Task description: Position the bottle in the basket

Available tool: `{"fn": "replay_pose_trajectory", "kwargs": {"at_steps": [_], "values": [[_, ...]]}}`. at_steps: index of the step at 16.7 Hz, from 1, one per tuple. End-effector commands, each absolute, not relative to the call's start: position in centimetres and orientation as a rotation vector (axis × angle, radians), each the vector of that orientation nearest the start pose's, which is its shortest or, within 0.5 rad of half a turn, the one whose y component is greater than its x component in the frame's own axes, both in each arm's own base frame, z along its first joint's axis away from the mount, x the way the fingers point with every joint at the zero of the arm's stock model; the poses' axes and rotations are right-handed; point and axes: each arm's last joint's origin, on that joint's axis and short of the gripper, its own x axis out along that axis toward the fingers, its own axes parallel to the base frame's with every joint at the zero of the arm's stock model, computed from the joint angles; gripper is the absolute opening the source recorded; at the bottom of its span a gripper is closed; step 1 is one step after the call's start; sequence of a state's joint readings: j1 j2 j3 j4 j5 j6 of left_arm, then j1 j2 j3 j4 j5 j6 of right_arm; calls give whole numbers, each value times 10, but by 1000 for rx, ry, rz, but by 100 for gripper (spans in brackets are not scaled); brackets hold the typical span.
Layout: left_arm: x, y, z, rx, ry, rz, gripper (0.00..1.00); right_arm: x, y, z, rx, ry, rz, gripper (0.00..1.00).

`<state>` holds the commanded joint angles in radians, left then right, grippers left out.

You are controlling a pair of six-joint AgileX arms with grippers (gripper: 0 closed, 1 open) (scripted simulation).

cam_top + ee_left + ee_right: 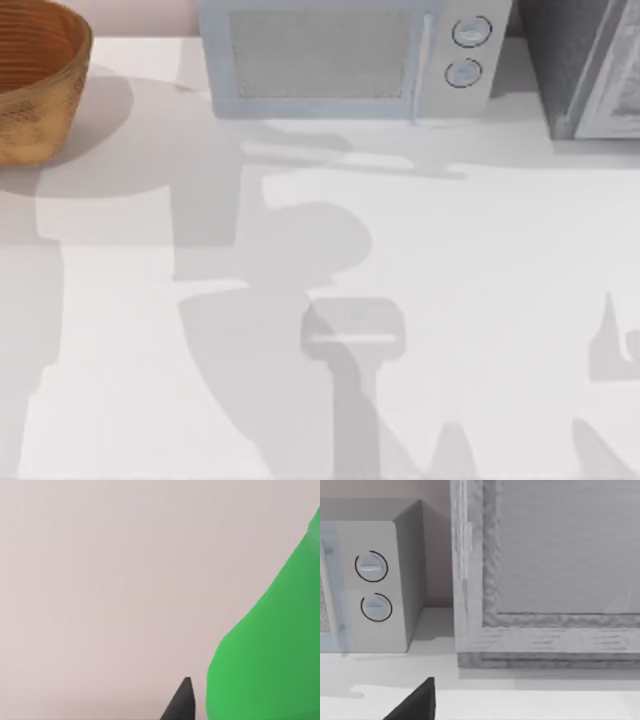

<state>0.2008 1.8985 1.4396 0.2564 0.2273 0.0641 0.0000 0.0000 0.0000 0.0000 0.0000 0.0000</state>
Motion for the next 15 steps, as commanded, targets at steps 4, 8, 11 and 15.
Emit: {"fn": "replay_pose_trajectory", "kwargs": {"at_steps": [4, 8, 11, 15], "values": [[444, 88, 275, 7, 195, -13, 23, 106, -1, 160, 0, 0, 0, 100], [444, 88, 275, 7, 195, -13, 53, 106, -1, 160, 0, 0, 0, 100], [444, 88, 275, 7, 195, -13, 75, 106, -1, 160, 0, 0, 0, 100], [444, 88, 275, 7, 195, -13, 100, 106, -1, 160, 0, 0, 0, 100]]}}
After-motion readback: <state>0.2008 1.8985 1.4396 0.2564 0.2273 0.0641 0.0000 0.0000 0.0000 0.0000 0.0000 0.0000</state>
